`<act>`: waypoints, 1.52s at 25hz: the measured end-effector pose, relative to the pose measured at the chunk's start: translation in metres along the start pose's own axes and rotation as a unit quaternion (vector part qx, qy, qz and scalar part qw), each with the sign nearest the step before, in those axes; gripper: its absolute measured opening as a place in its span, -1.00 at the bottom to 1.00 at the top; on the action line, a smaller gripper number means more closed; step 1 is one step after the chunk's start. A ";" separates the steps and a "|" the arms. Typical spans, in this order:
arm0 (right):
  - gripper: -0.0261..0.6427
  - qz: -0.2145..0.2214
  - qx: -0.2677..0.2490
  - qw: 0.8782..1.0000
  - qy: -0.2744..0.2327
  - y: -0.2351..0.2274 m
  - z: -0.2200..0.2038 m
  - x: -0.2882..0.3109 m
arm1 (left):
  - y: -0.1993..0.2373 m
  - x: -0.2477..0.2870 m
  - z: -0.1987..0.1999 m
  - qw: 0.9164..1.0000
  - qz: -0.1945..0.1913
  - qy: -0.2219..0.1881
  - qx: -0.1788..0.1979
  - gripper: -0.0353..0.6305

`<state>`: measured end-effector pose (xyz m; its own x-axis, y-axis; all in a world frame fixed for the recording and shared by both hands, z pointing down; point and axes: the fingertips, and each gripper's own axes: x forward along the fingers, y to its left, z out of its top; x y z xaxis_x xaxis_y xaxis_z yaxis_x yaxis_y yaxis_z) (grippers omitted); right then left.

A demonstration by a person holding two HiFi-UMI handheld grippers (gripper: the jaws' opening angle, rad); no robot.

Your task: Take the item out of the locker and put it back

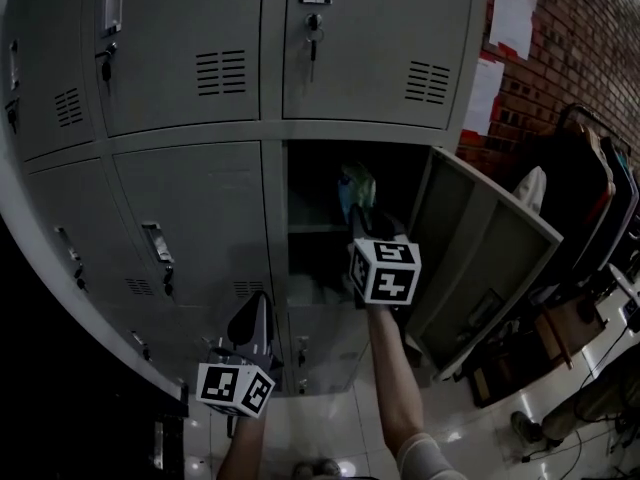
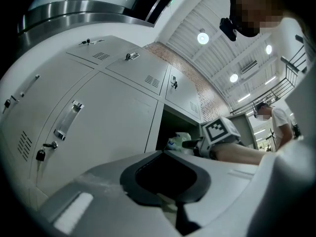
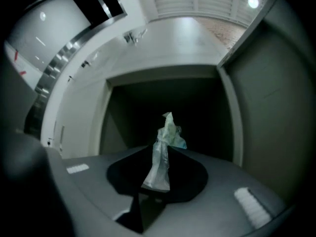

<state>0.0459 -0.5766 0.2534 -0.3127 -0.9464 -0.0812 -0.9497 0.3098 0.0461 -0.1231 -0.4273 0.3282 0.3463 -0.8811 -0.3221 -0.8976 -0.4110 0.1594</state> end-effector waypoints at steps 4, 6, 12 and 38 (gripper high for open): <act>-0.69 0.037 0.030 0.997 -0.058 0.029 0.003 -0.084 | -0.006 -0.011 -0.001 1.000 0.001 -0.001 0.000 -0.88; -0.69 0.050 0.047 0.995 -0.068 0.044 -0.010 -0.123 | -0.015 -0.016 -0.007 1.000 -0.001 0.003 -0.008 -0.88; -0.69 0.050 0.077 0.995 -0.038 0.066 -0.079 -0.185 | -0.043 -0.030 -0.028 0.999 -0.004 0.033 0.018 -0.88; -0.68 0.042 0.096 0.994 -0.012 0.060 -0.106 -0.201 | -0.052 -0.022 -0.026 1.000 -0.011 0.023 0.007 -0.88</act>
<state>0.0537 -0.3777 0.3780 -0.3893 -0.9145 -0.1098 -0.9055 0.4019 -0.1365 -0.0769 -0.3929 0.3516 0.3780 -0.8819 -0.2817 -0.8932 -0.4275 0.1396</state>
